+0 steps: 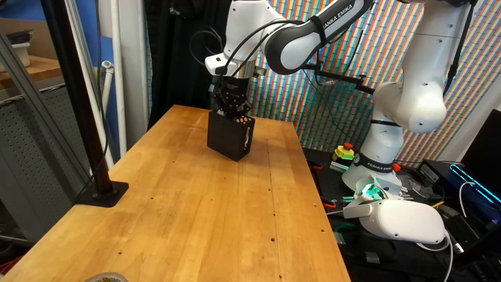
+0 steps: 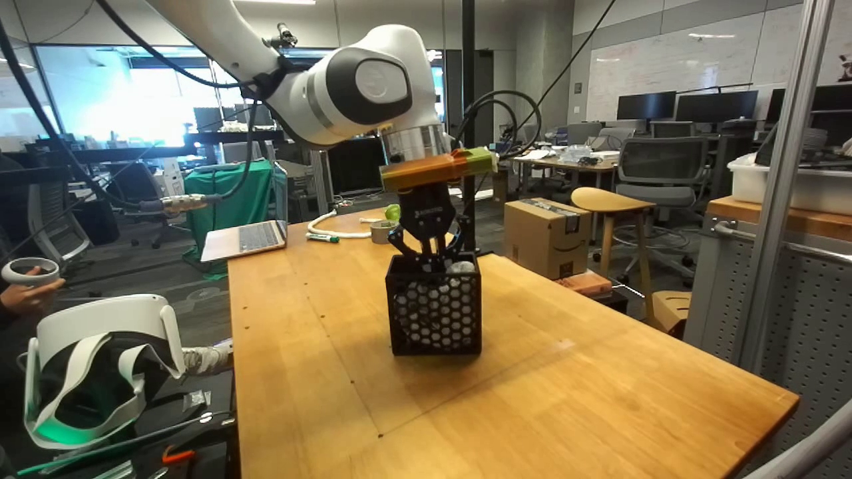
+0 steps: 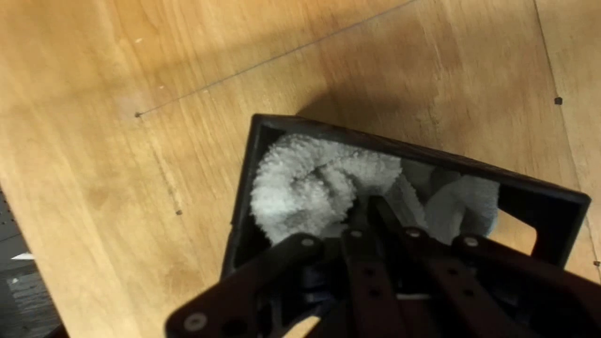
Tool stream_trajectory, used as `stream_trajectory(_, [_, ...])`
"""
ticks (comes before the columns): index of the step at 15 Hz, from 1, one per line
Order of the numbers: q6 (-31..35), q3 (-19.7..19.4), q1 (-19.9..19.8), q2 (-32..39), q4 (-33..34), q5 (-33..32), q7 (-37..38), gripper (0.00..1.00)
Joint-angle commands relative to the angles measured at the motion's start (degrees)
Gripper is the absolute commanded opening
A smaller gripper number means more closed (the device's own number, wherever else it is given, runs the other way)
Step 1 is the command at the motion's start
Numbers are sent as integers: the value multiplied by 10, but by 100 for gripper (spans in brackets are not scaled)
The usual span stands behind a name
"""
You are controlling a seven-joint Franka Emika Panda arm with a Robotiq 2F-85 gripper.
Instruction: Place the towel inside the black basket
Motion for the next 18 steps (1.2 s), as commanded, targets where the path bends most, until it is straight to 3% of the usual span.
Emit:
stream_trajectory(1, [5,2,0,-39,-10,-40,29,12])
stream_trajectory(18, [85,-11,-10,-25,1,-125,61,11])
